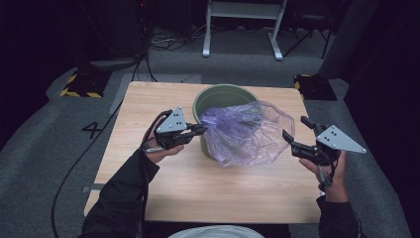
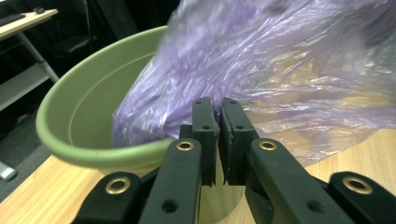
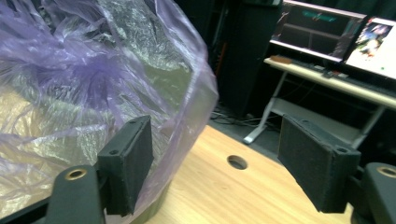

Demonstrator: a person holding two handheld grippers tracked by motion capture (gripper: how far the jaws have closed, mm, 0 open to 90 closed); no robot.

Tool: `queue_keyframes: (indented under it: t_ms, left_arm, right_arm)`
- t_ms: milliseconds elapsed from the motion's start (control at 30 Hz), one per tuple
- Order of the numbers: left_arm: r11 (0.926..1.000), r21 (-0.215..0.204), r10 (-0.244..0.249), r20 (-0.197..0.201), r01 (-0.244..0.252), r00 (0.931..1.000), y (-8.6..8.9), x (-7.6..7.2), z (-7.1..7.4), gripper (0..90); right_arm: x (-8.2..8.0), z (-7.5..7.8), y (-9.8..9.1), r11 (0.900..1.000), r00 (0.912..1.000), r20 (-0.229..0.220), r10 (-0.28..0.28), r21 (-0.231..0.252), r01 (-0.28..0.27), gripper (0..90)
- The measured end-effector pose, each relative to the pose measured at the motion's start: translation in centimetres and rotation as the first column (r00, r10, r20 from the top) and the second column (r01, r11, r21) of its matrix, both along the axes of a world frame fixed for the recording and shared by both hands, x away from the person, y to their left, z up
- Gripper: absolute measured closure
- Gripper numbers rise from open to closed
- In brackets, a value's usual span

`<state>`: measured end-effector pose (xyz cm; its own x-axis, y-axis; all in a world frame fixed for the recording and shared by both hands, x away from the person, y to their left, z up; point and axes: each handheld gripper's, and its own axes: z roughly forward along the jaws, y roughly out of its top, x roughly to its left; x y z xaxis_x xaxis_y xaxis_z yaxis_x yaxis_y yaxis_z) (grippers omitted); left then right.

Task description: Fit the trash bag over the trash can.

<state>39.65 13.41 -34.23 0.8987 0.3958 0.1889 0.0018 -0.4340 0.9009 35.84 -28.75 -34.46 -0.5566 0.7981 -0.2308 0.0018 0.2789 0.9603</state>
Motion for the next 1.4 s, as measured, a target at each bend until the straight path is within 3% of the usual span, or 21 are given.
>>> queue_keyframes:
  t_ms: [67,100,133,233,300,467,567,667,800,900,1100,1167,1233,1400]
  left_arm:
    - [1.0000,-0.004,0.005,-0.002,-0.005,1.0000,0.1,-0.1,-0.3,83.1]
    - [1.0000,-0.007,0.007,-0.003,-0.007,1.0000,0.3,-0.1,-0.5,82.0]
    - [0.9999,-0.010,0.010,-0.004,-0.010,0.9999,0.3,-0.1,-0.5,80.1]
    - [0.9992,-0.015,0.036,-0.005,-0.036,0.9993,0.6,-0.4,-0.8,70.2]
    - [0.9989,-0.024,0.040,-0.006,-0.040,0.9992,0.7,-0.8,-0.9,59.6]
    - [0.9940,-0.066,0.086,-0.019,-0.087,0.9961,0.9,-2.2,-1.0,28.3]
    - [0.9899,-0.087,0.110,-0.018,-0.111,0.9937,0.5,-3.4,-1.0,15.7]
    - [0.9912,-0.083,0.104,0.017,-0.103,0.9944,-0.5,-4.8,-0.9,15.3]
    - [0.9961,-0.083,0.031,0.034,-0.028,0.9989,-2.3,-6.3,-0.6,15.4]
    - [0.9979,-0.061,-0.019,0.050,0.022,0.9986,-4.0,-7.2,-0.5,15.5]
    - [0.9997,-0.004,0.023,0.079,-0.023,0.9966,-6.4,-7.0,-1.3,17.7]
    - [0.9985,0.001,0.055,0.094,-0.056,0.9941,-6.6,-6.7,-1.6,25.8]
    - [0.9984,0.005,0.056,0.092,-0.056,0.9942,-6.3,-6.1,-1.7,37.2]
    - [0.9960,-0.033,0.085,0.083,-0.083,0.9929,-4.7,-4.8,-1.9,62.0]
  right_arm:
    - [0.4,-0.2,0.4,0.9996,0.9992,-0.030,0.028,-0.002,-0.028,28.7]
    - [0.5,-0.4,0.7,0.9994,0.9990,-0.033,0.029,-0.016,-0.030,34.4]
    - [0.7,-0.5,1.0,0.9986,0.9981,-0.041,0.046,-0.023,-0.047,47.6]
    - [1.2,-0.8,1.5,0.9943,0.9928,-0.059,0.104,-0.018,-0.105,70.4]
    - [1.2,-0.9,1.8,0.9910,0.9895,-0.063,0.130,-0.021,-0.132,77.8]
    - [1.2,-1.0,2.4,0.9852,0.9837,-0.065,0.168,-0.025,-0.170,85.1]
    - [1.2,-1.0,2.6,0.9838,0.9822,-0.067,0.175,-0.025,-0.177,85.6]
    - [1.3,-1.0,2.9,0.9832,0.9816,-0.068,0.178,-0.028,-0.181,86.1]
    - [1.3,-1.0,3.2,0.9829,0.9816,-0.068,0.179,-0.034,-0.181,85.9]
    - [1.3,-1.1,3.3,0.9828,0.9816,-0.068,0.179,-0.036,-0.181,85.5]
    - [1.3,-1.2,3.5,0.9807,0.9794,-0.075,0.188,-0.041,-0.191,85.0]
    - [1.3,-1.3,3.6,0.9797,0.9783,-0.077,0.193,-0.042,-0.196,84.9]
    - [1.3,-1.3,3.7,0.9796,0.9782,-0.080,0.192,-0.045,-0.196,84.9]
    - [1.5,-1.3,3.9,0.9785,0.9775,-0.080,0.195,-0.052,-0.200,84.3]
